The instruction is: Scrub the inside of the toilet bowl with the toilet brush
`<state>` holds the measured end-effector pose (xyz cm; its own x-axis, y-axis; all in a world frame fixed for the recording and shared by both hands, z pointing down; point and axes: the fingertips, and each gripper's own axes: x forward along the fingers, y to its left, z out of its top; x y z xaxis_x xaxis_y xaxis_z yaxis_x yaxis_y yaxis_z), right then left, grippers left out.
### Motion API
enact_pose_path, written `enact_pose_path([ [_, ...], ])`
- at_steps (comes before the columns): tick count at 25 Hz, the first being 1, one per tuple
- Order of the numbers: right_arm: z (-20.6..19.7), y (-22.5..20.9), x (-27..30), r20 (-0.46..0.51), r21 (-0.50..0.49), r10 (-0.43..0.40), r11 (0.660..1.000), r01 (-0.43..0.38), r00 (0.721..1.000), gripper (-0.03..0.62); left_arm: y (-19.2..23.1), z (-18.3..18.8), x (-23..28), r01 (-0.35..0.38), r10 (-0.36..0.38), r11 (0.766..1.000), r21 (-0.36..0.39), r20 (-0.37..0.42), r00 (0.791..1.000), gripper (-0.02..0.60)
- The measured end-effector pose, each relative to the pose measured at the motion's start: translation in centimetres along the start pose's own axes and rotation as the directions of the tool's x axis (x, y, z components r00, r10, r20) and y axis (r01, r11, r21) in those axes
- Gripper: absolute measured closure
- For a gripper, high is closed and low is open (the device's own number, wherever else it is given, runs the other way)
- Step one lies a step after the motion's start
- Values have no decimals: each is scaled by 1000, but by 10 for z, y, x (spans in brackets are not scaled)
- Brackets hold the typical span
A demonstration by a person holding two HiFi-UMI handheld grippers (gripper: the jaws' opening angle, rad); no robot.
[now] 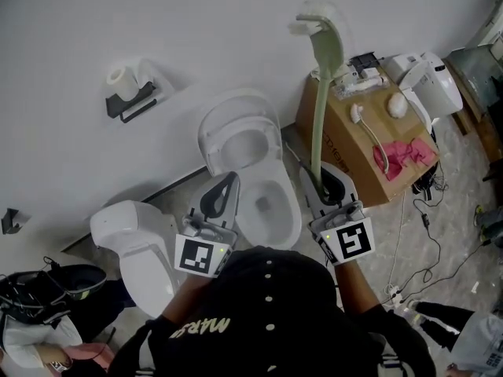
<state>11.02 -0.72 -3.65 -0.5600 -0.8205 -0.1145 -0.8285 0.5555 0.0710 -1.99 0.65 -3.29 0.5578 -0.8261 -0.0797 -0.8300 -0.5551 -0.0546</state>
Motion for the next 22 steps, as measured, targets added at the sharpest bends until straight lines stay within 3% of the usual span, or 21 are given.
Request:
enact_pose_path([
  [22, -5, -1, 0, -44, 15, 13, 1000, -13, 999, 522, -3, 0, 15, 21, -21, 1000, -22, 4, 1000, 557],
])
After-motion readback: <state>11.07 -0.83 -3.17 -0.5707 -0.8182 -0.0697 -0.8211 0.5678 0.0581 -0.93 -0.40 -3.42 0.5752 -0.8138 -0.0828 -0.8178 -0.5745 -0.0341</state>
